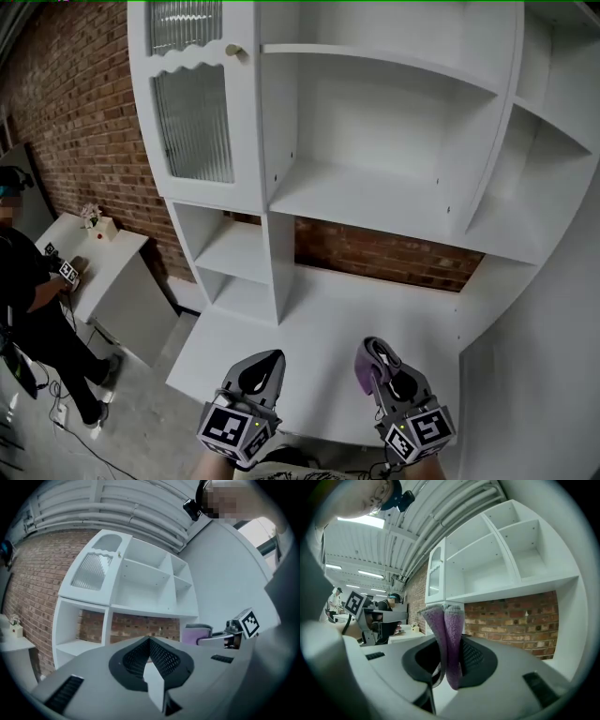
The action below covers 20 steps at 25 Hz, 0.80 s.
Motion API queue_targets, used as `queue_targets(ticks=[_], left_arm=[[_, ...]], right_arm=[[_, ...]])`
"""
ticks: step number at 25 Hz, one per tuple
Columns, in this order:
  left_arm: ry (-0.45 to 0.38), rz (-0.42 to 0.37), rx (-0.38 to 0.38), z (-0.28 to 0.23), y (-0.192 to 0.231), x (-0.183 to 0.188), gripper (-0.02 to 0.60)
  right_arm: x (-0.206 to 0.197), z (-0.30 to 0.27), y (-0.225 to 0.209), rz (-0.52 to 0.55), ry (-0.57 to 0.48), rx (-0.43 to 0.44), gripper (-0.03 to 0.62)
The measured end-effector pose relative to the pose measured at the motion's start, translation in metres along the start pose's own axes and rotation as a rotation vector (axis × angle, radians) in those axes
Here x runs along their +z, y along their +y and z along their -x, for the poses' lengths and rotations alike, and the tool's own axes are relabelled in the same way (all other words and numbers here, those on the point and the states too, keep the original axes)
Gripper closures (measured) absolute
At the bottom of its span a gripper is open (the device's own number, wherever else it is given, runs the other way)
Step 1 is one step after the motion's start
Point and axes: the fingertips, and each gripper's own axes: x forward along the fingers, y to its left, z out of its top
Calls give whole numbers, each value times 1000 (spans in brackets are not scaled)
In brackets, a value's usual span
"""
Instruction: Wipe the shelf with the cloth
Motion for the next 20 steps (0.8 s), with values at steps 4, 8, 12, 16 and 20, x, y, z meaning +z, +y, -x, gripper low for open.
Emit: queue_targets(ticks=[4, 8, 12, 16, 20], left_arm=[[-57, -29, 8, -31, 22, 14, 569], [-96, -70, -34, -61, 43, 36, 569], [-104, -49, -98, -85, 65, 57, 569], [-101, -85, -109, -103, 88, 79, 569], [-128, -120, -109, -118, 106, 107, 569]], right_arm=[[12, -30, -10, 8, -22, -10, 513], [53, -64, -21, 63, -75, -25, 513], [105, -101, -27, 103, -122, -25, 513], [153, -140, -32, 120, -151, -47, 513], [206, -183, -40, 106, -178, -48, 513]])
